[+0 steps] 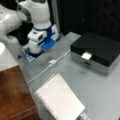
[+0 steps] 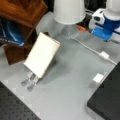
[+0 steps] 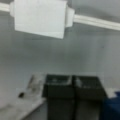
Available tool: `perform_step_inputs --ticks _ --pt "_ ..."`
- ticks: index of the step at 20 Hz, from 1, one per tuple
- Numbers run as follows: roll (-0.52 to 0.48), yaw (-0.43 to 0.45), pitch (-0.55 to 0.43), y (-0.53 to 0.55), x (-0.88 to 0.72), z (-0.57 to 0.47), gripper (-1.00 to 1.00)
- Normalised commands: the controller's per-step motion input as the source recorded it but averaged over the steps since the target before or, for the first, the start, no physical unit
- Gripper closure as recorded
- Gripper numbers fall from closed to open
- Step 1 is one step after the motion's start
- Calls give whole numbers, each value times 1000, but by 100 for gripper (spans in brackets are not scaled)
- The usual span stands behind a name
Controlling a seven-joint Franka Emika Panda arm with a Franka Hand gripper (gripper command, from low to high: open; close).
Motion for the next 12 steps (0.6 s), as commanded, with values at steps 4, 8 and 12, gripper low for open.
perform_step_inputs --ticks 4,8,12 --pt "64 4 -396 -224 -473 -495 100" --pt "64 4 -433 -239 -540 -534 100" --pt "62 4 -469 -231 -599 -548 100"
